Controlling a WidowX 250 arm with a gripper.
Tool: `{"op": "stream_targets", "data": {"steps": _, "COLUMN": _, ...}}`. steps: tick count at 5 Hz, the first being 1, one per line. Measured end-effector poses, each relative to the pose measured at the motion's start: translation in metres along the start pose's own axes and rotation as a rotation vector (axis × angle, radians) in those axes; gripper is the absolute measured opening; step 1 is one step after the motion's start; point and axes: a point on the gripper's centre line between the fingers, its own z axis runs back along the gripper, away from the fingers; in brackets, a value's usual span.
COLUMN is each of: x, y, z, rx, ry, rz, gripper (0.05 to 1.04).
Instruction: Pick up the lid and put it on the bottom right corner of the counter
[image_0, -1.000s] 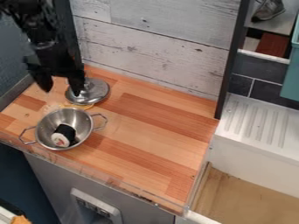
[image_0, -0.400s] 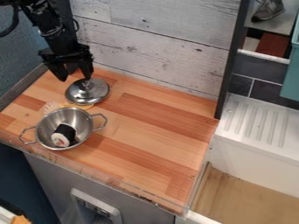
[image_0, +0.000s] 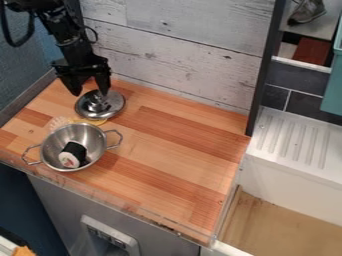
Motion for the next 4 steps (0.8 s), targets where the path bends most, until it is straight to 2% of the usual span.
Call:
{"op": "stream_targets", "data": {"steps": 1, "x": -0.001, "y": -0.003, "z": -0.004, "rx": 0.009, "ry": 0.014, "rz": -0.017, "gripper": 1.001}}
{"op": "stream_targets", "data": {"steps": 2, "x": -0.003, "y": -0.005, "z": -0.011, "rx": 0.017, "ry": 0.031, "rz": -0.031, "gripper": 0.95}}
{"op": "stream_targets", "data": {"steps": 3, "x": -0.003, "y": -0.006, "z": -0.014, "rx": 0.03, "ry": 0.017, "rz": -0.028, "gripper": 0.671}}
{"op": "stream_targets", "data": {"steps": 4, "x": -0.002, "y": -0.005, "z": -0.013, "rx": 0.028, "ry": 0.009, "rz": -0.022, "gripper": 0.467}}
